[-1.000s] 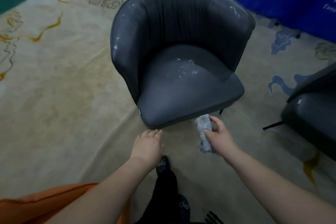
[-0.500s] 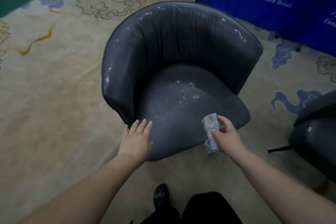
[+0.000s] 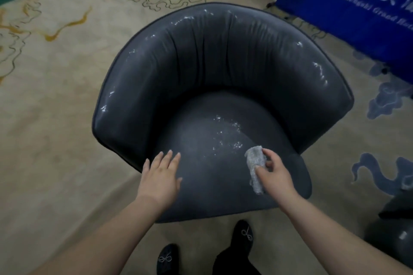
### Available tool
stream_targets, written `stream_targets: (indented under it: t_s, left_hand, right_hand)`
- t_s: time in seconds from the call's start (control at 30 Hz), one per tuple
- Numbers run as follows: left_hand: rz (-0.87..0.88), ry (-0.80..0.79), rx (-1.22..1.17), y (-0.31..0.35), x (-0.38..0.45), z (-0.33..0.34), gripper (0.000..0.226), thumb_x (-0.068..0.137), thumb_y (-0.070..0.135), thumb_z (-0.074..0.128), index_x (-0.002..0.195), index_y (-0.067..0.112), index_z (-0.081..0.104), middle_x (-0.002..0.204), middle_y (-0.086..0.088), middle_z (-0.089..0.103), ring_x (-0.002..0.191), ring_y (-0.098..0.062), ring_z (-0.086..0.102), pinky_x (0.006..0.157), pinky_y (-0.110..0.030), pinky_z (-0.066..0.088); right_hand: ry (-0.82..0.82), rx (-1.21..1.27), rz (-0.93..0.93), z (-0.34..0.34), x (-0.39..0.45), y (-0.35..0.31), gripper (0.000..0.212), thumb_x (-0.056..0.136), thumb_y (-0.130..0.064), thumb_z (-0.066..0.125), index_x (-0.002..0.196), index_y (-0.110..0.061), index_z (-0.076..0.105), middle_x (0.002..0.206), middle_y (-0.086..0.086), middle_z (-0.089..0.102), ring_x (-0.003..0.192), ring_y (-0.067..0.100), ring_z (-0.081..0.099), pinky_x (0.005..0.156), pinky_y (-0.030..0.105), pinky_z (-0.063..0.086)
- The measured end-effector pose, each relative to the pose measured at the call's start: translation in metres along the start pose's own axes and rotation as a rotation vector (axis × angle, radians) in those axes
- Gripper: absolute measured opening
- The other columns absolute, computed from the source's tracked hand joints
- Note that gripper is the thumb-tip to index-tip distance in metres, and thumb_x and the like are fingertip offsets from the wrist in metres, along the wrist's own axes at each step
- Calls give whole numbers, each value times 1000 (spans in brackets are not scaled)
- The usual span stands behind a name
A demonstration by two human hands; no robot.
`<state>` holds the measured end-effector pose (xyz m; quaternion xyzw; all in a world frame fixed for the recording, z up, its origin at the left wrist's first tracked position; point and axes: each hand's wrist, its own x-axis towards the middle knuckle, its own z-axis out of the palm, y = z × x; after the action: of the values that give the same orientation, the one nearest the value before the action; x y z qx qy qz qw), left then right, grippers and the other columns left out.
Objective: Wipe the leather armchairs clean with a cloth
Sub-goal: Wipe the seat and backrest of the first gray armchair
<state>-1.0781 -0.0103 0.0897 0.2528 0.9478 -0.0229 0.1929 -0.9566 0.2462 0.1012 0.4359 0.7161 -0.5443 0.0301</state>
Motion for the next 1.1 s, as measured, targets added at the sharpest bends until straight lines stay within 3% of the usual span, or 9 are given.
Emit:
stream_targets:
  t_s: [0.33,0.43,0.5,0.63,0.77,0.87,0.97,1.03,1.1]
  left_hand:
    - [-84,-23,-99,21,87,59,67,94,46,41,151,28,10,159,2,12,145,-20,7,117,-44,11]
    - [-97,-27,-106,15,116,83,68,94,47,41,151,27,10,159,1,10,145,-21,8,117,-44,12]
    - [-109,-26,-122,9,132,99,68,93,48,42,151,27,11,159,1,9,145,-22,7,117,-44,13]
    - [-118,4,-157,0,154,136,69,92,50,44,150,28,14,159,2,9,145,-22,8,117,-44,15]
    - [-75,48,-167,0,169,165,68,89,51,48,149,30,21,159,3,12,144,-21,12,115,-42,19]
    - [-77,92,-167,-1,174,182,66,88,51,50,147,30,28,158,3,15,142,-21,16,113,-41,24]
    - [-113,119,-205,-7,176,196,66,88,49,53,146,28,31,157,1,19,140,-22,18,113,-40,25]
    - [-119,136,-203,-8,175,209,66,88,47,53,147,28,29,157,1,18,141,-23,18,114,-41,24]
    - [-128,163,-200,-4,174,214,65,90,46,50,148,29,26,158,1,15,142,-23,15,116,-41,21]
  right_hand:
    - [-59,-77,-121,19,113,23,50,86,-17,60,129,-40,48,106,-10,61,90,3,61,67,15,43]
    - [-55,-84,-175,42,141,35,50,86,-16,60,129,-39,48,112,-14,58,94,-10,56,68,3,41]
    - [-50,-95,-209,57,156,44,51,86,-16,60,129,-41,47,116,-16,57,94,-16,52,73,2,39]
    - [6,-158,-304,76,183,66,53,86,-16,59,131,-42,44,127,-15,51,108,-2,51,89,14,36]
    - [50,-378,-449,90,196,90,58,86,-13,59,136,-37,41,117,-19,43,112,9,40,94,22,31]
    - [157,-507,-557,108,204,106,61,82,-6,62,137,-28,45,123,-7,47,111,17,39,97,32,36]
    - [303,-591,-440,118,222,124,55,83,-8,64,135,-17,49,128,6,47,111,29,39,95,44,38]
    - [302,-568,-394,132,225,136,49,83,-7,63,131,-14,54,130,11,46,109,34,39,95,44,39]
    - [224,-506,-502,157,215,137,46,79,-1,63,123,-15,61,125,14,49,103,37,43,92,46,43]
